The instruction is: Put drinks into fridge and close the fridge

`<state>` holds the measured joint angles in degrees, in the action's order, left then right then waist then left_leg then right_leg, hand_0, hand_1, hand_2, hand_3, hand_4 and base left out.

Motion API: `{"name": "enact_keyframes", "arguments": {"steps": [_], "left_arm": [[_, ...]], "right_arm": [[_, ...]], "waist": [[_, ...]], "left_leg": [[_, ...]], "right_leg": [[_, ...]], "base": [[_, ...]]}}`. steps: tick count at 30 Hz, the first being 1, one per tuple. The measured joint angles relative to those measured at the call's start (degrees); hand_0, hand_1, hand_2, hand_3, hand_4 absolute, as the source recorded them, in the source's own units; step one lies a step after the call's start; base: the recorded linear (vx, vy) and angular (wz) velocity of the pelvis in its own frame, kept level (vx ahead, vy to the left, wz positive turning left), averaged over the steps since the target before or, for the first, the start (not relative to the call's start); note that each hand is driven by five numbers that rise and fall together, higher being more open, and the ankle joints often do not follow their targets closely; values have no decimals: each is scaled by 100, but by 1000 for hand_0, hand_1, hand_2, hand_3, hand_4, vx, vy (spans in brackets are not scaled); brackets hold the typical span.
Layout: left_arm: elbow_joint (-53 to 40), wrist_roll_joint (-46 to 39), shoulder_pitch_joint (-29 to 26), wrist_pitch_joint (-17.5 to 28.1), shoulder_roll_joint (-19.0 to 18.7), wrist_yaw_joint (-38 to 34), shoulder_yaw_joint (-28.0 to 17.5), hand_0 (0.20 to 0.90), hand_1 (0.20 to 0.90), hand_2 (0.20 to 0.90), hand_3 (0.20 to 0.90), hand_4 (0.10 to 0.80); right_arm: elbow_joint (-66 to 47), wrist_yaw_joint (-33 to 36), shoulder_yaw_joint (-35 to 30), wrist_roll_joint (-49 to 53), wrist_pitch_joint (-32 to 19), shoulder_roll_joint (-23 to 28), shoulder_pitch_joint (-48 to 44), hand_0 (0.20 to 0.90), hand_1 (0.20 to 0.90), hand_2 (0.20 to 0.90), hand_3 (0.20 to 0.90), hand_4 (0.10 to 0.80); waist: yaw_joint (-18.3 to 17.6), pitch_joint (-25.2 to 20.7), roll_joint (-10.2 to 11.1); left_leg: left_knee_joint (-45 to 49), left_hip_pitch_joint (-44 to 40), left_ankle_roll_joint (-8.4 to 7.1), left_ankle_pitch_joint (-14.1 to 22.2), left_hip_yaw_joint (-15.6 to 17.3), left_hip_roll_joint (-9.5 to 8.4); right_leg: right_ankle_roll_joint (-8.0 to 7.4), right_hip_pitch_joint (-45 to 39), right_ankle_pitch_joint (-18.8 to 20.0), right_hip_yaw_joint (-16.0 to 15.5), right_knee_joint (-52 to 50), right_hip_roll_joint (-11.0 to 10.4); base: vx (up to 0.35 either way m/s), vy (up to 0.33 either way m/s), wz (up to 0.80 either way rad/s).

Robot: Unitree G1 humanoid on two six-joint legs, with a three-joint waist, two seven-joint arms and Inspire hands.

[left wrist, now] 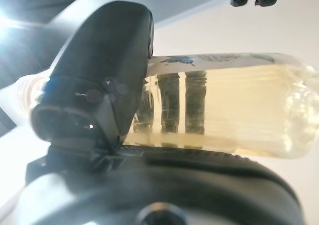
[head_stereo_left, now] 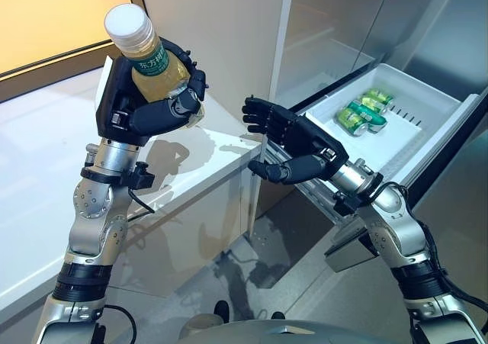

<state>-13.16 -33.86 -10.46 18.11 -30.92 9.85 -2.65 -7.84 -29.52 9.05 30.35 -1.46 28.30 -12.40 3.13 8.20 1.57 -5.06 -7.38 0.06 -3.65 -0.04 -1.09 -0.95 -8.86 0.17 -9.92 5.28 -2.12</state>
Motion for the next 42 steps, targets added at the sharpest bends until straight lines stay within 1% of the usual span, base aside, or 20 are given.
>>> {"name": "enact_keyframes", "arguments": {"steps": [5,9,15,19,24,30,36,39,42], "left_arm": [[0,0,0,-5,-42,63,67,300,300,300,200,100],[1,-1,-11,-47,-45,69,145,300,300,300,200,100],[2,-6,-17,-190,-160,169,513,300,300,300,200,100],[2,-9,-20,-218,-163,200,676,300,300,300,200,100],[2,-93,-32,-338,-167,243,697,300,300,300,200,100],[2,-106,-105,-446,-165,359,738,300,300,300,200,100],[2,-248,-151,-568,-165,456,836,300,300,300,200,100],[2,-259,-153,-615,-165,483,954,300,300,300,200,100],[2,-259,-153,-747,-166,527,968,300,300,300,200,100]], "right_arm": [[16,87,170,2,244,19,-31,900,900,900,900,800],[136,185,539,5,408,47,-293,900,900,900,900,800],[246,331,935,8,545,46,-739,900,900,900,900,800],[440,491,1017,8,595,26,-961,900,900,900,900,800],[620,702,1157,9,680,4,-1250,900,900,900,900,800],[663,787,1254,9,779,-30,-1314,900,900,900,900,800],[803,872,1633,9,898,-44,-1690,900,900,900,900,800],[803,897,1662,11,898,-85,-1779,900,900,900,900,800],[803,917,1662,23,898,-145,-1821,900,900,900,900,800]], "waist": [[-25,0,0],[-14,0,0],[106,0,0],[165,0,1],[190,0,1],[254,0,1],[305,0,1],[331,0,1],[347,-1,1]], "left_leg": [[0,-3,0,0,-3,2],[0,-33,0,0,-17,0],[1,-34,0,-1,-44,-3],[1,-30,0,-1,-72,-7],[2,-14,0,-2,-99,-7],[1,-14,0,-2,-148,-9],[1,-18,2,-5,-162,-10],[2,-18,3,-6,-172,-13],[2,-19,3,-6,-174,-13]], "right_leg": [[0,-8,0,-1,0,1],[0,-46,0,-14,2,0],[0,-55,1,-31,2,-2],[0,-65,0,-50,0,-3],[0,-61,0,-72,0,-2],[-1,-82,0,-132,0,-4],[-1,-94,0,-146,0,-4],[-1,-98,0,-154,0,-5],[-1,-102,0,-156,0,-5]], "base": [[0,0,0],[0,0,0],[0,0,0],[5,4,2],[10,2,2],[19,2,4],[0,0,0],[0,0,0],[0,0,0]]}}
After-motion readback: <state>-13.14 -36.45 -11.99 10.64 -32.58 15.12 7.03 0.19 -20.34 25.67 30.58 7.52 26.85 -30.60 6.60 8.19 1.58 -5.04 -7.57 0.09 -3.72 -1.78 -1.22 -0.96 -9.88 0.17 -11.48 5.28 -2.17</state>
